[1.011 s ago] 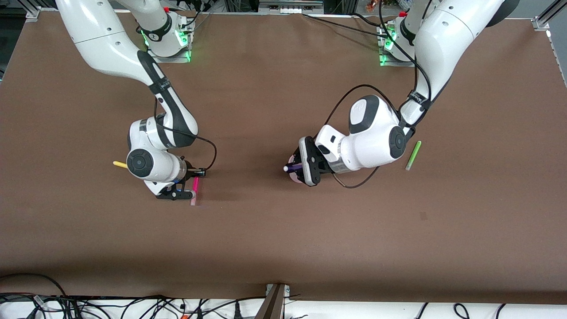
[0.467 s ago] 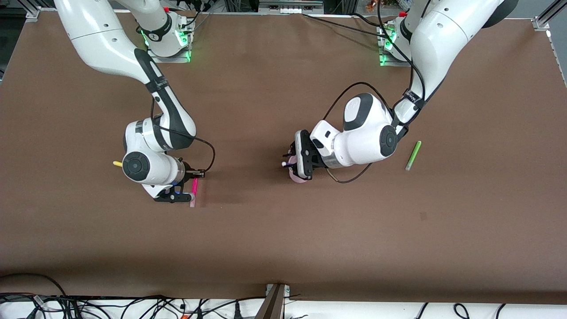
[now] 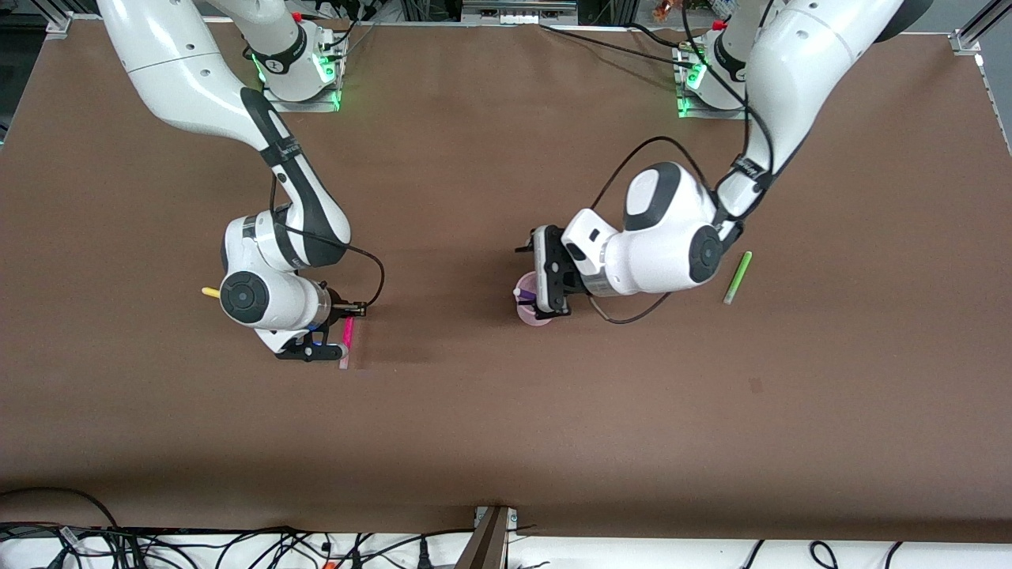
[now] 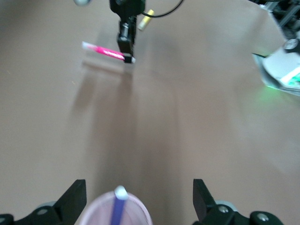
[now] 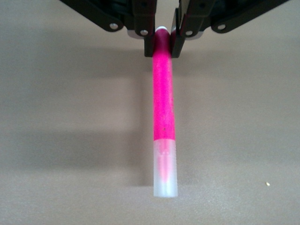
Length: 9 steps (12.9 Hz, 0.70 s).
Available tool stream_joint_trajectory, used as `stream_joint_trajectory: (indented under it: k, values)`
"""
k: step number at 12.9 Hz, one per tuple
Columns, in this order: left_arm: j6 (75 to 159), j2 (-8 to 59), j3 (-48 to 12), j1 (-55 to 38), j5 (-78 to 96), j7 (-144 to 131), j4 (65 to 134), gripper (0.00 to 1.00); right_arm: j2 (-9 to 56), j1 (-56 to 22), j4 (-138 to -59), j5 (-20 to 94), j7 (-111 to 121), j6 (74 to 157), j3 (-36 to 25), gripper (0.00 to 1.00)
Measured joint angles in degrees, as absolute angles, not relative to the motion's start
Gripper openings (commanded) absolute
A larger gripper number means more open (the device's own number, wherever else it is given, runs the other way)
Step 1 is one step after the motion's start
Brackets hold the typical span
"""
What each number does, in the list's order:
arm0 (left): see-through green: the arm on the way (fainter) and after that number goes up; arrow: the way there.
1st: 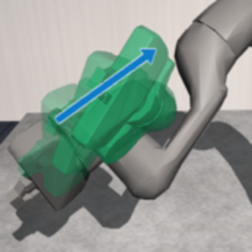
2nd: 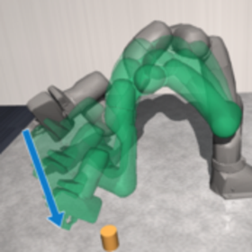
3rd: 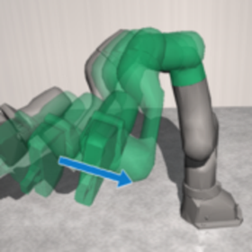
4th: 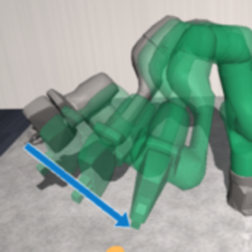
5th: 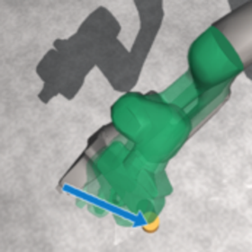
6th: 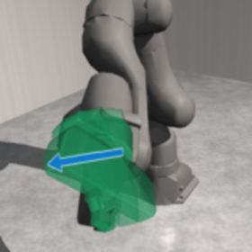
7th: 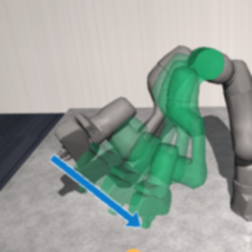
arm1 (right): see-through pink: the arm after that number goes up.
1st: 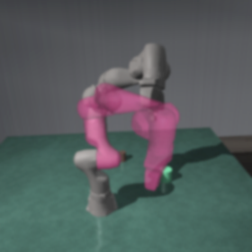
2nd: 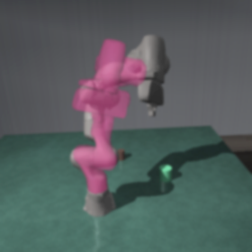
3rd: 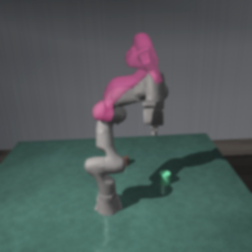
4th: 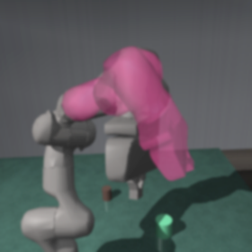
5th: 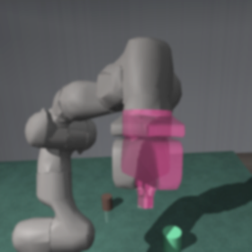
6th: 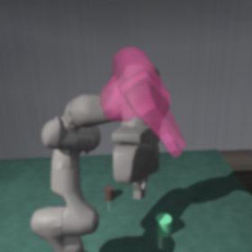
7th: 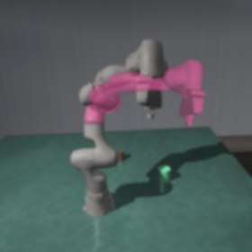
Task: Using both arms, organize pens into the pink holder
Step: 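Open the left gripper and withdraw while the right gripper brings the marker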
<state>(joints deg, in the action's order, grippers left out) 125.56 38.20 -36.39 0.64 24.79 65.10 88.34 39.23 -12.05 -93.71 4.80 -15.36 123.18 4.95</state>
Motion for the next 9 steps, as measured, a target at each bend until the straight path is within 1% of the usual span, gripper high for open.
stream_joint_trajectory:
  k: [3,5,7,9]
  values:
    - [106.04,31.01,-36.20,6.65,20.40,55.31,87.96,1.00,39.22,-12.28,-93.46,5.29,-18.80,122.33,5.33,0.00]
    - [96.53,25.98,-36.19,8.19,11.93,42.46,87.83,1.00,39.20,-12.63,-91.39,8.96,-22.48,118.65,6.30,0.00]
    - [91.83,21.97,-36.28,8.06,3.94,30.84,87.88,1.00,38.98,-13.85,-87.70,12.16,-28.41,113.24,7.22,0.00]
    - [90.66,20.40,-36.25,7.94,-3.80,20.23,88.04,1.00,38.42,-16.16,-85.27,15.82,-35.59,109.44,7.55,0.00]
